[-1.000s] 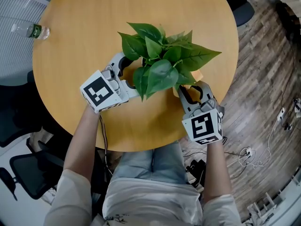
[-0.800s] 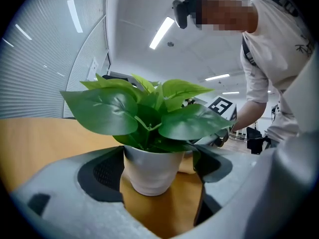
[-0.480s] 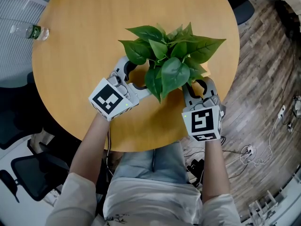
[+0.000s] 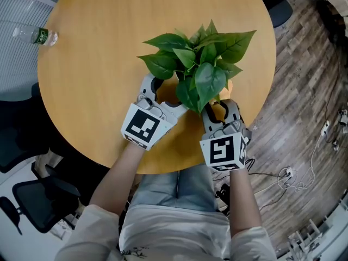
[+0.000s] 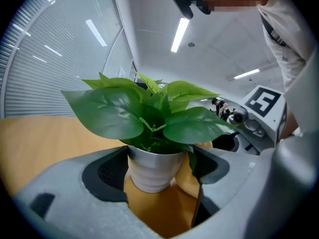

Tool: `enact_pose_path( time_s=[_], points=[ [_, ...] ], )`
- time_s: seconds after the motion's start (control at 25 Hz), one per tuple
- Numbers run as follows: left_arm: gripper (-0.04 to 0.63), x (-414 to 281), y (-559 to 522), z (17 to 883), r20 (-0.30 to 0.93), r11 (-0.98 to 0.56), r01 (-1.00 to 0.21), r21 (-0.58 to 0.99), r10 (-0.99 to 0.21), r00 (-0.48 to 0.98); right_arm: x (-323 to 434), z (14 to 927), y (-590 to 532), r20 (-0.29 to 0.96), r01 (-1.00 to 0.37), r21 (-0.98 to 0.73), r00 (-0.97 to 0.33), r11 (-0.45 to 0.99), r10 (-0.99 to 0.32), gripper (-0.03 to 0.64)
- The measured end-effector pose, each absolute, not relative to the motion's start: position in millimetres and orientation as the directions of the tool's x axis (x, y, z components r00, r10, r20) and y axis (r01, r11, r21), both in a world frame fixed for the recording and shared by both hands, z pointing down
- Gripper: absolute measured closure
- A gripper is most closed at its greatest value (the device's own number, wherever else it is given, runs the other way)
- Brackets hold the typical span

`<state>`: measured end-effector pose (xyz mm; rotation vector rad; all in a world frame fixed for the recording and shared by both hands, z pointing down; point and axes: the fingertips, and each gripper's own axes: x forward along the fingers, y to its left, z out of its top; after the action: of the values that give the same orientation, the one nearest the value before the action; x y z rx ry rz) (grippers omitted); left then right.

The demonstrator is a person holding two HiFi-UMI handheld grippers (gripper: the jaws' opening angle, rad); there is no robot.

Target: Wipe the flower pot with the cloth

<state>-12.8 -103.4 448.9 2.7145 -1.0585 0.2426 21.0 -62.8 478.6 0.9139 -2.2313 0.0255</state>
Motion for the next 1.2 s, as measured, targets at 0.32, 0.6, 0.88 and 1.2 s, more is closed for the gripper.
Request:
enact_pose_path(
  time_s=[0.32,0.6,0.88,1.2],
  points=[
    [0.204,-13,-105,448,0.24,-0.721,-0.684,0.112,-0.648,0.723,15,479,-58,0.624,-0.608,0.23,-0.507,0.76,-0.594,0.554],
    [0.202,-23,-100,453,0.268,-0.716,-0.691,0.098,-0.649,0.712,24,477,-57,0.62,-0.642,0.209,-0.496,0.737,-0.608,0.554],
    [0.203,-27,-81,451,0.297,-0.711,-0.696,0.099,-0.646,0.703,42,472,-49,0.62,-0.673,0.19,-0.483,0.715,-0.618,0.554],
    [0.207,-35,-37,427,0.342,-0.715,-0.685,0.14,-0.614,0.711,61,440,-22,0.617,-0.715,0.107,-0.497,0.691,-0.61,0.554]
  ],
)
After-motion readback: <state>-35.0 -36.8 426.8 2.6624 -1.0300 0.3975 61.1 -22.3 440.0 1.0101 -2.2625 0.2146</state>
